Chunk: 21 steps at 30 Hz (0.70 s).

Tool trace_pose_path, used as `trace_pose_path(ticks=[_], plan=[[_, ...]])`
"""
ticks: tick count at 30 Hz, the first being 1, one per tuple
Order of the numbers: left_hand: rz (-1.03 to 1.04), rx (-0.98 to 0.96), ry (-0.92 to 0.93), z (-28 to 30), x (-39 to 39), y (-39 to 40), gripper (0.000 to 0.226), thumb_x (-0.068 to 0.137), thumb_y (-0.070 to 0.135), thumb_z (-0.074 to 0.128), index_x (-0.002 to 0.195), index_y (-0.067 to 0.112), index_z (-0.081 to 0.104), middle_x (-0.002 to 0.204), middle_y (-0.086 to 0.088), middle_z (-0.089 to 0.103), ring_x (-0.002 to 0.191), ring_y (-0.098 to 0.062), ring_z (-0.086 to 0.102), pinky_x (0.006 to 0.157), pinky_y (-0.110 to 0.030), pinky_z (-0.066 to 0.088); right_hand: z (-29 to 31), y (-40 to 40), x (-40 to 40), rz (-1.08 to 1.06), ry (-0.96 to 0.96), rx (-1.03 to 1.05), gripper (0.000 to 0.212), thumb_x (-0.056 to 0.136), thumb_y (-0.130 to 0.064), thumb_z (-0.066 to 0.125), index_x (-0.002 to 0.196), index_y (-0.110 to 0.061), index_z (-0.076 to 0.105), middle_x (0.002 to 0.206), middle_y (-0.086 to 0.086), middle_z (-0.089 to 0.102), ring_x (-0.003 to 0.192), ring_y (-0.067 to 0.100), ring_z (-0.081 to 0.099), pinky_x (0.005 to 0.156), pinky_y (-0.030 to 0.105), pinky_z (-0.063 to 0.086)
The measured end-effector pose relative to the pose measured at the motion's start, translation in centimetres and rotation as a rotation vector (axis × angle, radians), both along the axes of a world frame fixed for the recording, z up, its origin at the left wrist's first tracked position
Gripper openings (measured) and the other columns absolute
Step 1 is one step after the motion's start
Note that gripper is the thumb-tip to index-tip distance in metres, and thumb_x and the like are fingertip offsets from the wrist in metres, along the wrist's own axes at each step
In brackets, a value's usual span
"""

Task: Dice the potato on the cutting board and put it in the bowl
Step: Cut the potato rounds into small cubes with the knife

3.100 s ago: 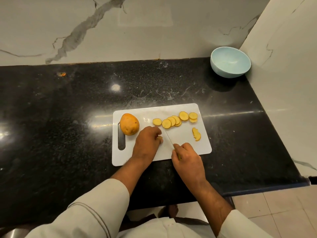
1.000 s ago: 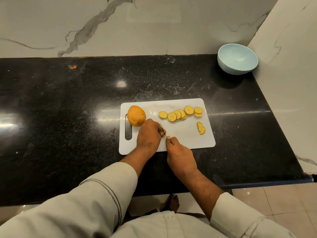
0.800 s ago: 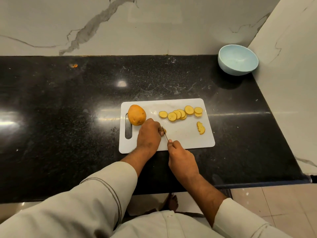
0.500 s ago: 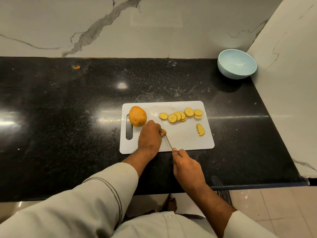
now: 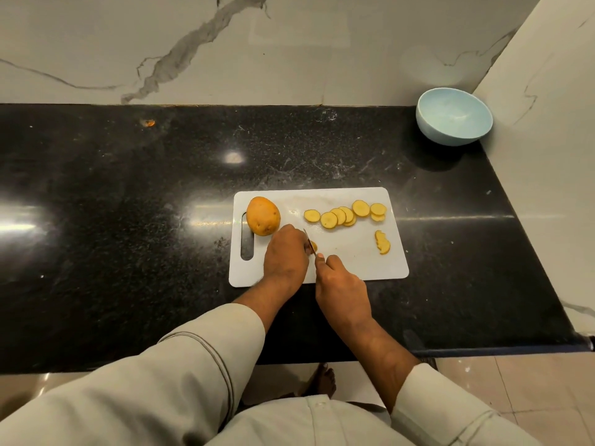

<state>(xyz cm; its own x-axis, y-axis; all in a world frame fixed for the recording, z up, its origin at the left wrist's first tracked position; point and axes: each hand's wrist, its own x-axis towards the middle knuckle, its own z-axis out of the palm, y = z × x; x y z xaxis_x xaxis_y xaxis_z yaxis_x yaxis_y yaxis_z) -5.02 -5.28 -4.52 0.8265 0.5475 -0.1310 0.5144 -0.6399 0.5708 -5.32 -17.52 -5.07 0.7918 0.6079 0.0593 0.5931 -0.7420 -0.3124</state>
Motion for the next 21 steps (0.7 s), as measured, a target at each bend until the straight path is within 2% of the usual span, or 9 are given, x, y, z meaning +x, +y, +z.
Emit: trace_pose_path(ticks=[4,6,8,11,16,21], plan=[[-0.031,-0.041,0.044,0.6,0.1,0.5,0.015,0.086,0.009,0.065,0.071,0.011,0.065,0.077,-0.005,0.057,0.071,-0.019,0.054,0.058,-0.023,0.035,-0.8,0.7,0.7,0.014,0.055,-0.041,0.034,0.095,-0.010,0.054,0.129,-0.003,0.056,0.100,0.009,0.059,0.066,0.025,0.060,0.054,0.034,0.050],[-0.063,-0.083,0.075,0.8,0.2,1.1,0.015,0.084,0.007,0.066,0.069,0.008,0.066,0.072,-0.006,0.060,0.068,-0.020,0.058,0.056,-0.023,0.039,-0.9,1.1,1.3,0.033,0.099,-0.054,0.034,0.100,-0.014,0.043,0.132,-0.006,0.051,0.109,0.008,0.056,0.076,0.027,0.060,0.064,0.037,0.052],[-0.094,-0.096,0.105,1.0,0.4,1.6,0.008,0.082,0.004,0.066,0.075,0.005,0.071,0.071,-0.006,0.063,0.067,-0.019,0.060,0.058,-0.022,0.042,-0.8,1.4,1.9,0.051,0.126,-0.069,0.033,0.101,-0.016,0.041,0.131,-0.008,0.051,0.112,0.008,0.054,0.080,0.027,0.060,0.069,0.038,0.053],[-0.118,-0.076,0.114,1.2,0.7,1.9,0.006,0.081,0.006,0.068,0.079,0.007,0.074,0.065,0.002,0.058,0.060,-0.011,0.053,0.056,-0.018,0.037,-0.7,1.5,2.1,0.076,0.133,-0.120,0.035,0.099,-0.014,0.043,0.133,-0.007,0.048,0.115,0.008,0.052,0.082,0.026,0.060,0.070,0.036,0.052],[-0.114,-0.046,0.083,0.7,0.8,1.7,0.005,0.082,0.011,0.071,0.083,0.006,0.074,0.081,-0.007,0.067,0.072,-0.019,0.060,0.067,-0.026,0.047,-1.1,-0.5,0.4,0.089,0.144,-0.149,0.047,0.101,-0.013,0.040,0.146,-0.007,0.033,0.123,0.007,0.050,0.089,0.026,0.061,0.078,0.037,0.054],[-0.117,-0.041,0.086,0.5,0.8,1.6,0.007,0.085,0.011,0.069,0.082,0.005,0.071,0.087,-0.012,0.066,0.080,-0.024,0.062,0.075,-0.035,0.053,-1.2,-3.1,-1.4,0.099,0.156,-0.128,0.046,0.102,-0.016,0.040,0.148,-0.011,0.034,0.126,0.001,0.052,0.089,0.015,0.061,0.080,0.025,0.053]])
